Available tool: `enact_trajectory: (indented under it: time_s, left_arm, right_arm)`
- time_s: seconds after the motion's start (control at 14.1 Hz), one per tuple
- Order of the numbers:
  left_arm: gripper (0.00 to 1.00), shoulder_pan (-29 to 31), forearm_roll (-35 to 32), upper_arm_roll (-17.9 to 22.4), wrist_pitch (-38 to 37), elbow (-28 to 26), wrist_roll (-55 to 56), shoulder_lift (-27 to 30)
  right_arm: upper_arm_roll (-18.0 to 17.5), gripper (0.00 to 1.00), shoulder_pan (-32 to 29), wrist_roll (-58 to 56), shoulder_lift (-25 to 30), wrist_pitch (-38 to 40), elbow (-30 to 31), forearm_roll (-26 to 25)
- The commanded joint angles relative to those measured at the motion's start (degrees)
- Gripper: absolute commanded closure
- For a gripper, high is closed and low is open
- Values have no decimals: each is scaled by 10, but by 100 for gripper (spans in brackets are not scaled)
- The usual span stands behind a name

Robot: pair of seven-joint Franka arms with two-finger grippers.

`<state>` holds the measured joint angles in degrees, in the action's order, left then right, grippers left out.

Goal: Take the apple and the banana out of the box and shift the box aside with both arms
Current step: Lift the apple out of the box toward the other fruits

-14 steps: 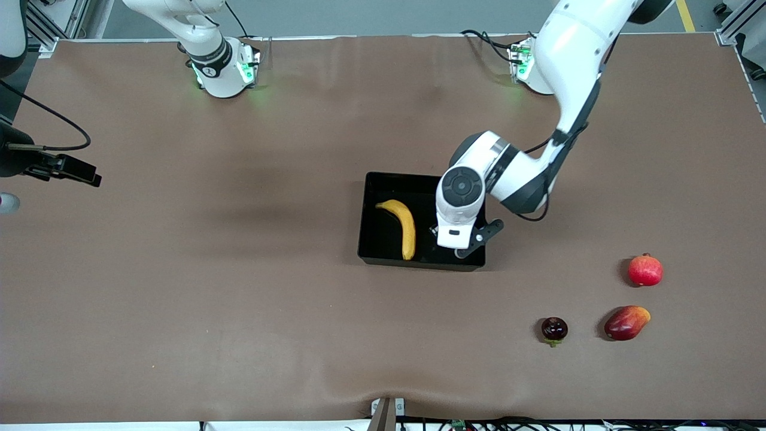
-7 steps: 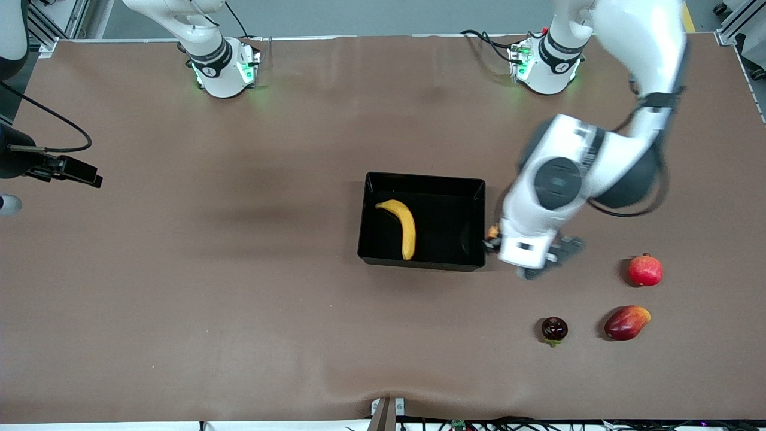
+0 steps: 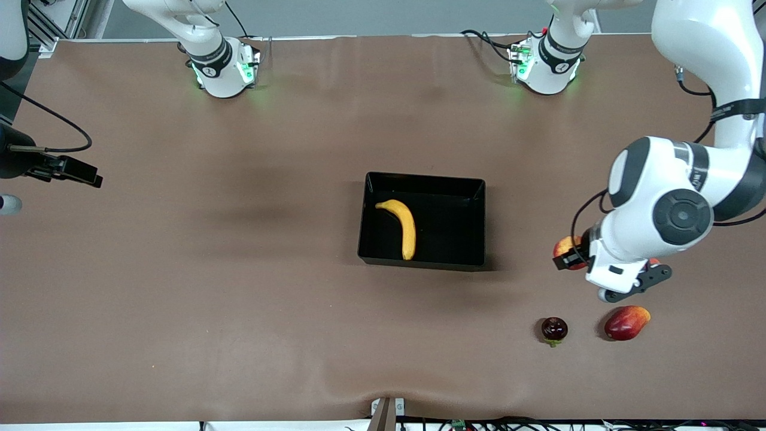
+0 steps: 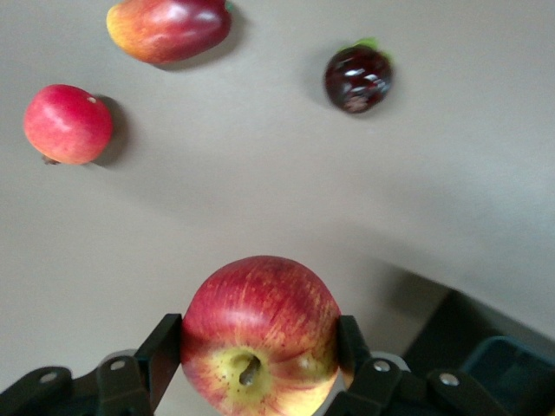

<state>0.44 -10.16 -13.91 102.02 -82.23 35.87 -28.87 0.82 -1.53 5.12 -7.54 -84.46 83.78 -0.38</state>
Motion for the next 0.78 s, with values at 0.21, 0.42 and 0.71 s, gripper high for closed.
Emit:
enact_trajectory:
  time_s: [0.21, 0.42, 0.71]
  left_arm:
    - [100, 70, -6, -6, 5, -28, -103, -21]
    - [100, 83, -7, -5, 32, -32, -114, -43]
    - [100, 100, -10, -4, 70, -50, -115, -58]
  right_arm:
    - [-5, 0, 8, 25, 1, 0, -3, 4]
    - [-5, 0, 8, 38, 0, 0, -2, 18]
    - [-5, 0, 8, 67, -3, -1, -2, 28]
